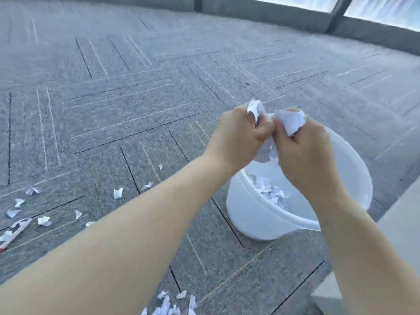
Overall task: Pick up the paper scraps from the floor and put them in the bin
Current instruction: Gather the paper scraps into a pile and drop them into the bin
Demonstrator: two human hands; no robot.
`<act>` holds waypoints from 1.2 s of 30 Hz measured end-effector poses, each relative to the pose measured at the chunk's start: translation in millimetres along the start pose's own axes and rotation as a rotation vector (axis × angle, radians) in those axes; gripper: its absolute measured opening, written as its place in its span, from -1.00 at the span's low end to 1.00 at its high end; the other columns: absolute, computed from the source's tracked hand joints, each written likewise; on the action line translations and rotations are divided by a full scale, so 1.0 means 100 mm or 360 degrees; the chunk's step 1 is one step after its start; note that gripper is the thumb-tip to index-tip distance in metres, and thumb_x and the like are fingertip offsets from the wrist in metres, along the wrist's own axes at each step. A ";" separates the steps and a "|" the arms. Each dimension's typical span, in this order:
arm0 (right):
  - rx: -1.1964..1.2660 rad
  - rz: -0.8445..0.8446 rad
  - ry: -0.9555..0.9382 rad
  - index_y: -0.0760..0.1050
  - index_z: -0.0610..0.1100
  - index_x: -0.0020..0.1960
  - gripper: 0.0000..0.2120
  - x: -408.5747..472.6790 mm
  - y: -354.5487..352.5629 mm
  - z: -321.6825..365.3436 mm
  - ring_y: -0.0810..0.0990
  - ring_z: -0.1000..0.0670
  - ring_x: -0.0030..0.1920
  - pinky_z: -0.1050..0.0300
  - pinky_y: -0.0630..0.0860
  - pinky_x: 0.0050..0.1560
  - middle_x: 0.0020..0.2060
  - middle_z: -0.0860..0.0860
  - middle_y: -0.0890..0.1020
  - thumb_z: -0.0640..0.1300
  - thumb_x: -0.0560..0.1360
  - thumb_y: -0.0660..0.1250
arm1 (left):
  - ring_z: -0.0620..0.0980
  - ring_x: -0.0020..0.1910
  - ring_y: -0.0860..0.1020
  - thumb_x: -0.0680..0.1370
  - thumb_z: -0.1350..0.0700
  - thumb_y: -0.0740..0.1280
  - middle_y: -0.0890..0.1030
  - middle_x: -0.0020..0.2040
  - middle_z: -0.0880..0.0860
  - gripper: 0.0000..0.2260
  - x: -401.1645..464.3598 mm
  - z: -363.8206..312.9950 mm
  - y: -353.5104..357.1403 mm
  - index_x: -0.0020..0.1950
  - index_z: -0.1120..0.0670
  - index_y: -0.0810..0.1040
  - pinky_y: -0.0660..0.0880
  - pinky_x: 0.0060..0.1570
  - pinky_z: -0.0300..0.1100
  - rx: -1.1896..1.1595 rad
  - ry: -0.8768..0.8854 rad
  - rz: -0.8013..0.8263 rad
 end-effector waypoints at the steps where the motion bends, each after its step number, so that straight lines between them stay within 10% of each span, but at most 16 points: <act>1: -0.0054 -0.0041 0.0096 0.41 -0.21 -0.24 -0.76 0.03 -0.08 -0.09 0.38 -0.01 -0.41 0.02 0.23 -0.36 -0.47 0.01 0.47 -0.13 0.57 0.21 | -0.10 -0.57 0.19 0.51 0.18 0.27 0.23 -0.56 -0.05 -0.66 0.06 -0.03 0.16 -0.42 0.06 0.23 0.13 -0.52 -0.21 -0.0047 -0.0055 0.0052; 7: -0.0265 0.0284 0.0756 0.51 -0.06 0.10 -0.77 0.02 -0.21 -0.68 0.59 -0.19 -0.05 0.00 0.52 -0.08 -0.12 -0.06 0.64 0.01 0.51 0.26 | 0.17 -0.29 0.49 0.54 0.07 0.24 0.45 -0.39 0.07 -0.75 0.11 0.08 0.76 -0.32 0.12 0.41 0.26 -0.40 -0.12 0.0312 -0.0248 0.0571; 11: -0.0324 0.0530 0.0911 0.27 0.01 0.45 -0.44 -0.02 -0.32 -0.78 0.39 -0.07 0.34 -0.09 0.41 0.28 0.36 0.01 0.41 0.00 0.48 0.31 | 0.06 0.19 0.48 0.49 -0.04 0.29 0.53 0.20 0.05 -0.62 0.11 0.08 0.78 0.27 0.05 0.48 0.43 0.11 -0.12 0.0583 -0.0237 0.0914; 19: -0.0014 0.0126 0.0241 0.52 0.01 0.11 -0.73 0.01 -0.06 0.03 0.50 0.17 0.09 0.32 0.37 0.12 0.04 0.16 0.59 -0.23 0.45 0.26 | -0.15 -0.07 0.56 0.53 0.23 0.20 0.62 -0.03 -0.02 -0.77 0.01 0.18 0.01 0.08 0.09 0.61 0.48 -0.01 -0.25 0.0067 0.0077 0.0144; 25: 0.0325 0.0674 -0.0287 0.54 -0.04 0.04 -0.82 -0.64 1.06 0.61 0.45 0.19 -0.14 0.31 0.34 -0.10 0.00 0.13 0.59 -0.22 0.47 0.28 | -0.08 -0.31 0.41 0.48 0.29 0.22 0.37 -0.33 -0.09 -0.78 -1.30 1.53 -0.58 -0.19 -0.04 0.35 0.30 -0.35 -0.30 0.0779 -0.0305 -0.0093; 29: 0.0025 0.1410 -0.0263 0.37 -0.02 0.37 -0.60 -1.12 2.12 0.25 0.39 -0.05 0.29 0.05 0.35 0.25 0.34 0.03 0.43 -0.15 0.54 0.22 | 0.05 0.17 0.46 0.48 0.33 0.19 0.52 0.12 0.06 -0.69 -2.45 2.16 -0.79 0.17 0.08 0.49 0.40 0.13 -0.13 0.0875 -0.0834 0.0122; 31: -0.0188 0.1646 -0.0294 0.18 0.05 0.50 -0.48 -1.28 2.49 0.03 0.13 -0.12 0.49 -0.09 0.19 0.44 0.51 0.00 0.21 -0.04 0.57 0.21 | 0.07 0.46 0.19 0.54 0.25 0.18 0.28 0.45 0.10 -0.57 -2.74 2.26 -0.89 0.42 0.10 0.33 0.16 0.42 -0.10 0.0895 -0.1083 0.0137; 36: -0.0205 0.1813 -0.0547 0.18 0.09 0.52 -0.50 -1.50 2.89 -0.33 -0.17 0.02 0.56 -0.07 -0.07 0.53 0.56 0.12 0.04 0.10 0.60 0.15 | -0.06 0.53 -0.14 0.62 0.21 0.05 -0.07 0.55 -0.03 -0.48 -2.96 2.31 -0.96 0.55 0.07 -0.03 -0.17 0.47 -0.21 0.0815 -0.1092 0.0348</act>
Point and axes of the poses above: each hand's wrist, its own x-axis towards the middle knuckle, its own y-axis out of the palm, z = x × y, the point moved 1 cm from there along x, towards the middle knuckle
